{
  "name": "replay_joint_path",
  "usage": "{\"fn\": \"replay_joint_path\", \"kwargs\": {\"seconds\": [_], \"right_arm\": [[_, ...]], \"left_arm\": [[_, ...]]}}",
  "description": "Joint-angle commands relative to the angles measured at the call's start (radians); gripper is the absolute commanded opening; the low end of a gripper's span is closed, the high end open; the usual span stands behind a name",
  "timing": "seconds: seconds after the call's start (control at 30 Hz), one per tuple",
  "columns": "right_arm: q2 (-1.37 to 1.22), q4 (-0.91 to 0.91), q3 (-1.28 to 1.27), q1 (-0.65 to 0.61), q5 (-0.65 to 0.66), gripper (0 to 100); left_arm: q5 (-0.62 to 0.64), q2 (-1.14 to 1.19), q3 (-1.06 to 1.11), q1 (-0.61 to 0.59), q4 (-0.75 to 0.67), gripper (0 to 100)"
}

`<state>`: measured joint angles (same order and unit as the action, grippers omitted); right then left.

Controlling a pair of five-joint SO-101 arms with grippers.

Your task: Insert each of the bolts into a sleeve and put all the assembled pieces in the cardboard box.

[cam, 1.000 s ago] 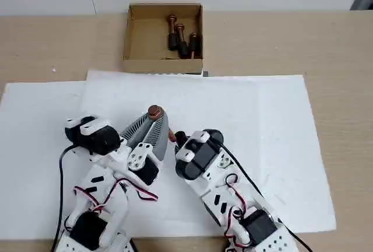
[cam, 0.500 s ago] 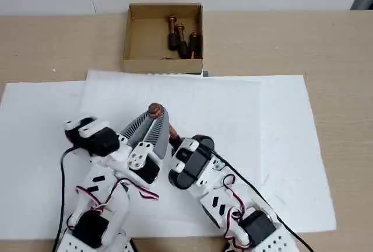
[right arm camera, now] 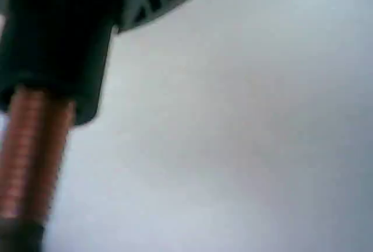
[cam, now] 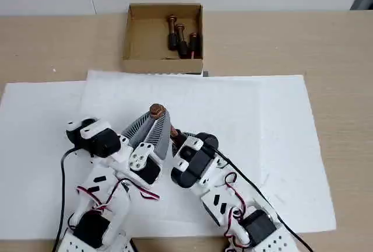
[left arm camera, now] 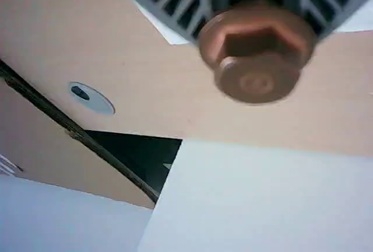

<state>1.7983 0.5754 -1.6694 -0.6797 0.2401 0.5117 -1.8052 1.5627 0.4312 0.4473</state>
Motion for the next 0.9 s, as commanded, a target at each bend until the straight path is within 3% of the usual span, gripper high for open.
{"fn": "replay_joint_path", "kwargs": {"seconds": [0.0, 0.37, 0.57, 0.73, 0.87], "right_arm": [[0.016, -0.031, -0.014, 0.008, 0.008, 0.2], [0.016, -0.033, 0.002, -0.007, 0.009, 0.2], [0.016, -0.033, 0.002, -0.007, 0.009, 0.2], [0.016, -0.033, 0.002, -0.004, 0.009, 0.2], [0.016, -0.033, 0.002, -0.004, 0.009, 0.2]], "left_arm": [[-0.008, -0.012, -0.007, 0.000, -0.008, 0], [-0.003, -0.011, 0.056, 0.121, 0.118, 0], [-0.005, -0.011, 0.068, 0.112, 0.163, 1], [-0.043, -0.011, 0.050, 0.037, 0.169, 14], [-0.095, -0.011, 0.005, -0.015, 0.175, 15]]}}
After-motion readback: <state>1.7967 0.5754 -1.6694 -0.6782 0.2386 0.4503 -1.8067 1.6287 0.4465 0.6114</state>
